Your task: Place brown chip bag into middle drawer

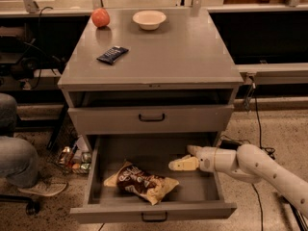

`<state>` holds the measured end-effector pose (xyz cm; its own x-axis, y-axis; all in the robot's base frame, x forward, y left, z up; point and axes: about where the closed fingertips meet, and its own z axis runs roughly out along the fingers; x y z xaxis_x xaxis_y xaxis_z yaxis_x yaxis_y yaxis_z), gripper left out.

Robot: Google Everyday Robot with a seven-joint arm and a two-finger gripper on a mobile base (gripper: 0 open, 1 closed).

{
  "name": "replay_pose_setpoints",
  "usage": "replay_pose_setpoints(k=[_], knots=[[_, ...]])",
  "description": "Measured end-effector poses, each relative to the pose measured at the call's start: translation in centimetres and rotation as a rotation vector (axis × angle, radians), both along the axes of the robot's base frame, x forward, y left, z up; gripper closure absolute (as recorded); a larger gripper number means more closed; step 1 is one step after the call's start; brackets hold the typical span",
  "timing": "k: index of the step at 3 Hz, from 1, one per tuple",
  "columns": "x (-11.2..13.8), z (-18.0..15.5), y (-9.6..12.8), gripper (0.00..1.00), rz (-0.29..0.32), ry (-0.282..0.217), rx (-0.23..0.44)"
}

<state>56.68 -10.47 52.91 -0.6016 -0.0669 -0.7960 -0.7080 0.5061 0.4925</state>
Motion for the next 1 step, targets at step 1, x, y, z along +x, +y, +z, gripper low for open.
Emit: replay_pose_setpoints(k=[1], knots=[[0.07,0.12,0.08,0.0,0.003,-0.002,0.001]])
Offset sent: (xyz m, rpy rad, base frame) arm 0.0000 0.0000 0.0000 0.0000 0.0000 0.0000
